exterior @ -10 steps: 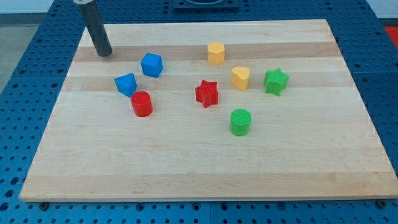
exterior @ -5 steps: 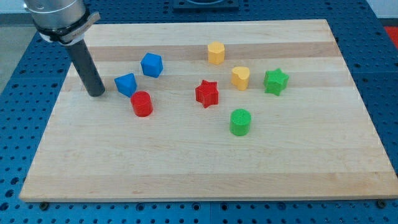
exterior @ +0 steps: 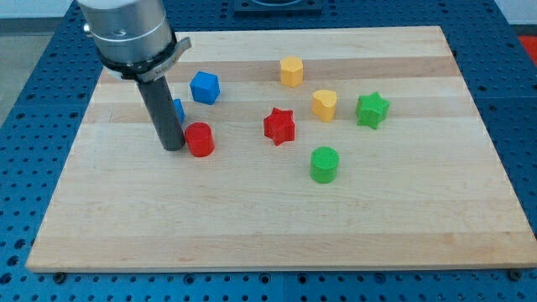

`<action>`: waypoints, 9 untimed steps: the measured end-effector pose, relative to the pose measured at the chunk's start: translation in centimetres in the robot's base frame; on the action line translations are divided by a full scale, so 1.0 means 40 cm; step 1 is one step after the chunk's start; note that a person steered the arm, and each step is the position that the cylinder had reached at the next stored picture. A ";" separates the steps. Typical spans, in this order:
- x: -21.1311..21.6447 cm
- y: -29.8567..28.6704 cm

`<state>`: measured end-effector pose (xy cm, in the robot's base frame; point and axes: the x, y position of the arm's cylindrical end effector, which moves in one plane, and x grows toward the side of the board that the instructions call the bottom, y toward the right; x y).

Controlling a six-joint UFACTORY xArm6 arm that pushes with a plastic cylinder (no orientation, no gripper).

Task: Push the blue triangle towards the left top of the board

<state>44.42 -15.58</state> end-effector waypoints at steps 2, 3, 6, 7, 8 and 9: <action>-0.041 -0.053; -0.049 -0.055; 0.049 -0.007; 0.049 0.049; 0.033 0.078; 0.001 0.073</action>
<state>44.47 -12.67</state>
